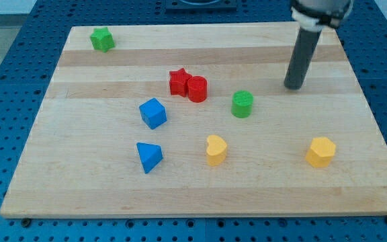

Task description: Place the heart above the red circle

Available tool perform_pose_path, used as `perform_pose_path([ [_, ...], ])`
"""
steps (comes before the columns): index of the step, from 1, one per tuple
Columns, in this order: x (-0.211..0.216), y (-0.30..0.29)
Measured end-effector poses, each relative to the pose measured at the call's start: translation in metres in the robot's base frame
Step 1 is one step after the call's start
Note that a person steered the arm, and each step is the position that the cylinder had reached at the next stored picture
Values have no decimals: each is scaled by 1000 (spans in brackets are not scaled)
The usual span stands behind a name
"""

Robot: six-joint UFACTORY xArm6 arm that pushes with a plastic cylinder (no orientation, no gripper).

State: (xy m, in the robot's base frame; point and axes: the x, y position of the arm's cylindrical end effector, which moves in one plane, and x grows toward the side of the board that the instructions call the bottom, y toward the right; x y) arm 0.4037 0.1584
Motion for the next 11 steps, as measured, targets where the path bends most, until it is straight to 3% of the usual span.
perform_pose_path([
  [1, 72, -66],
  [3, 190, -106],
  [4, 151, -139],
  [5, 60, -160],
  [8, 51, -157],
  [9, 21, -211],
  [10, 17, -196],
  [11, 17, -117],
])
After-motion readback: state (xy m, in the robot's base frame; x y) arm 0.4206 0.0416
